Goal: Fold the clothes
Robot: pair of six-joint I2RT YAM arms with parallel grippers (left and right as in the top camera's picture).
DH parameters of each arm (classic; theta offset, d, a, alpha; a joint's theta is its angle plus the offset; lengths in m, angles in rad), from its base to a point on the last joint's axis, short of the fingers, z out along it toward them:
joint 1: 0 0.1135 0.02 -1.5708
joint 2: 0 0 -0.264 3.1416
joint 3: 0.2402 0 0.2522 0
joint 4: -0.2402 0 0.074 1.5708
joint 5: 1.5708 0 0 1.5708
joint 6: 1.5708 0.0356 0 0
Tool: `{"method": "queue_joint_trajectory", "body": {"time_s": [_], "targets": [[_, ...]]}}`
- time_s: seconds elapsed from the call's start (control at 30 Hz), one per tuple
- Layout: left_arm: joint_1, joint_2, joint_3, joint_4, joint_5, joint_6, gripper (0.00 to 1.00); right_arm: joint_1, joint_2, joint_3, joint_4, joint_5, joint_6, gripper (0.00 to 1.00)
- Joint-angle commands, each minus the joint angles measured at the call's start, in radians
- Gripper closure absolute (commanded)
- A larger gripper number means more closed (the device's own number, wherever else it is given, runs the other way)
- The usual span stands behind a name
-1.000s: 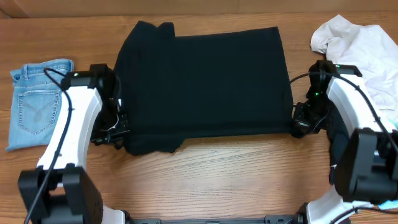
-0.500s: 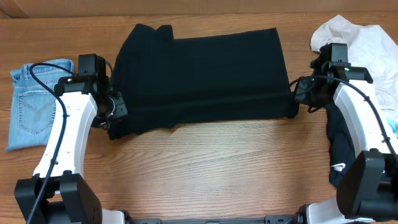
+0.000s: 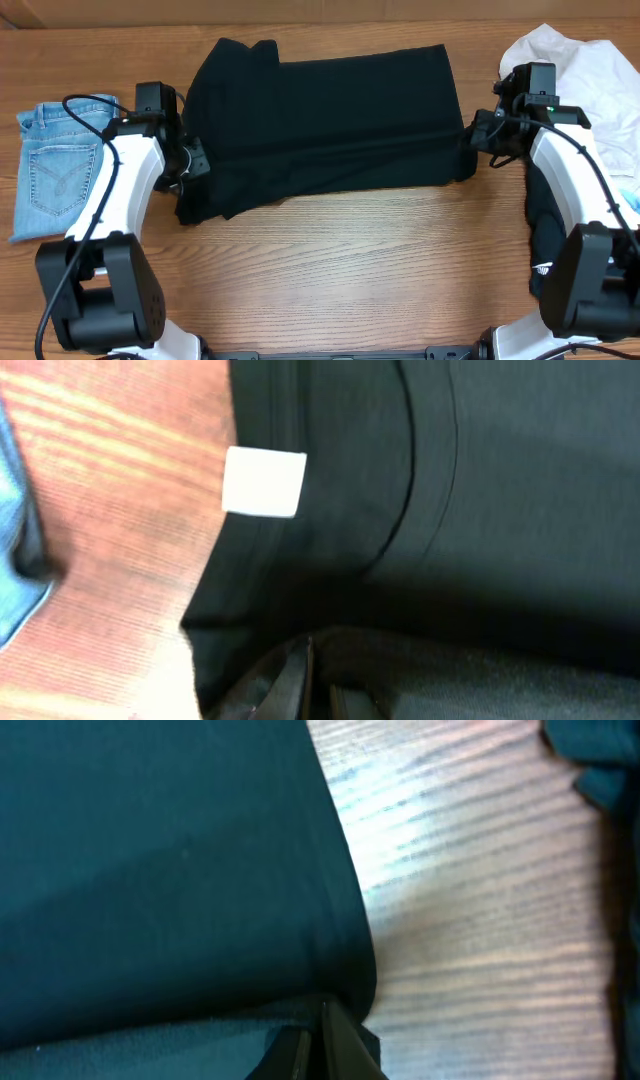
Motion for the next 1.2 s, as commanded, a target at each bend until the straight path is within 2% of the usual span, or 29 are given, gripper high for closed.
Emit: {"method": "queue_joint_trajectory", "body": {"time_s": [0.0, 0.27, 0.67, 0.8, 0.9, 0.97, 1.17], "targets": [[0.022, 0.024, -0.003, 0.051, -0.092, -0.021, 0.96, -0.011, 0.032, -0.001, 0.041, 0.051, -0.022, 0.95], [0.021, 0.054, -0.003, 0.183, -0.101, -0.021, 0.96, -0.011, 0.061, -0.001, 0.113, 0.051, -0.022, 0.95], [0.021, 0.095, -0.003, 0.247, -0.114, -0.021, 0.95, -0.011, 0.098, -0.002, 0.135, 0.036, -0.043, 0.94], [0.021, 0.095, -0.003, 0.298, -0.118, -0.021, 0.89, -0.011, 0.106, -0.002, 0.149, 0.036, -0.044, 0.94], [0.021, 0.096, -0.003, 0.323, -0.118, -0.021, 0.78, -0.011, 0.106, -0.002, 0.153, 0.036, -0.044, 0.94], [0.019, 0.096, -0.003, 0.329, -0.114, -0.021, 0.64, -0.011, 0.106, -0.002, 0.153, 0.036, -0.044, 0.9], [0.019, 0.096, -0.003, 0.313, -0.114, -0.021, 0.63, -0.01, 0.106, -0.002, 0.153, 0.036, -0.044, 0.9]]}}
